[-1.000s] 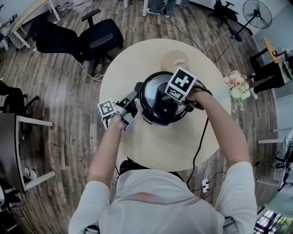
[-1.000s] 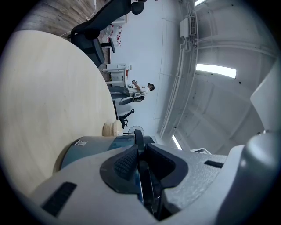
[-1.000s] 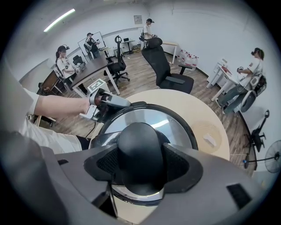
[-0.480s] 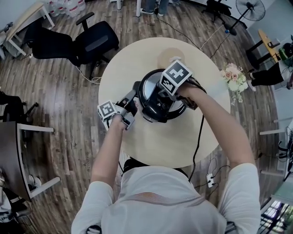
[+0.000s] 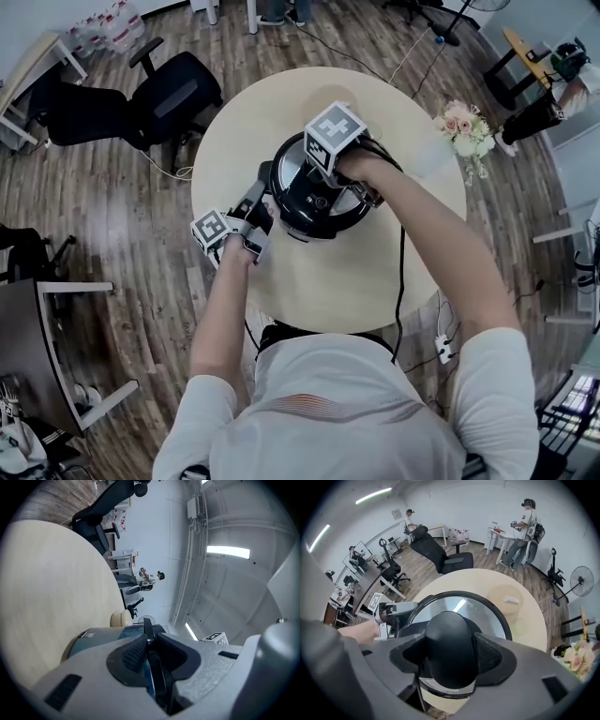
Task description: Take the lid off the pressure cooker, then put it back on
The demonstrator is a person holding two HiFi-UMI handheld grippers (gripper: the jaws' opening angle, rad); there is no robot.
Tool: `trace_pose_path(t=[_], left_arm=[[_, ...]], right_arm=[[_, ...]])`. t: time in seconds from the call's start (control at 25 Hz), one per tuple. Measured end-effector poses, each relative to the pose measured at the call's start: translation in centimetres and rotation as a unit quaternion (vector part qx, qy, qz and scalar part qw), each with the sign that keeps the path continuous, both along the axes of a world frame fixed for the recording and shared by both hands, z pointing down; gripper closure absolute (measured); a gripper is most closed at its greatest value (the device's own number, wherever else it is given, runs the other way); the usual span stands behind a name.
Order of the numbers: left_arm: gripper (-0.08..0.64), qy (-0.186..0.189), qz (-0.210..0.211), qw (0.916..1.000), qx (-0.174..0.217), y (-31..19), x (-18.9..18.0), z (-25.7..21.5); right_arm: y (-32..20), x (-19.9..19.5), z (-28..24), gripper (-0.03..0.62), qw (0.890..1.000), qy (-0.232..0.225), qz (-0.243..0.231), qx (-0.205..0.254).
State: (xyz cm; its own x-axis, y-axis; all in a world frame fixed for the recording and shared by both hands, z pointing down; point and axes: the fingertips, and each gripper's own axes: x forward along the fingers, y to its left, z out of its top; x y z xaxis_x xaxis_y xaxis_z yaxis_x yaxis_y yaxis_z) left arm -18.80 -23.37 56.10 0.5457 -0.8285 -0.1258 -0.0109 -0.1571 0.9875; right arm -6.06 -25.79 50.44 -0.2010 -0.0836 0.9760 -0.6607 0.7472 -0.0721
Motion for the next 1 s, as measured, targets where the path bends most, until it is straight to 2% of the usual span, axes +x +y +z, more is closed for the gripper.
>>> trace_pose_path(t=[0.32,0.68,1.0], left_arm=[[0.494,0.001,0.005,1.0000,-0.001,0.1,0.1,-0.3],[0.495,0.001,0.008,1.0000,-0.001,0.2,0.2,-0.4],[0.494,-0.021,0.009,0.9997,-0.013,0.1,0.1,0.1]], right_arm=[[0.1,-0.1,-0.2,0.301,0.999,0.003,-0.037,0.002],[0.2,0.5,-1.0,0.305,0.999,-0.003,-0.037,-0.001],[0.4,0.7,-3.6,0.307,0.997,0.000,-0.068,0.025]])
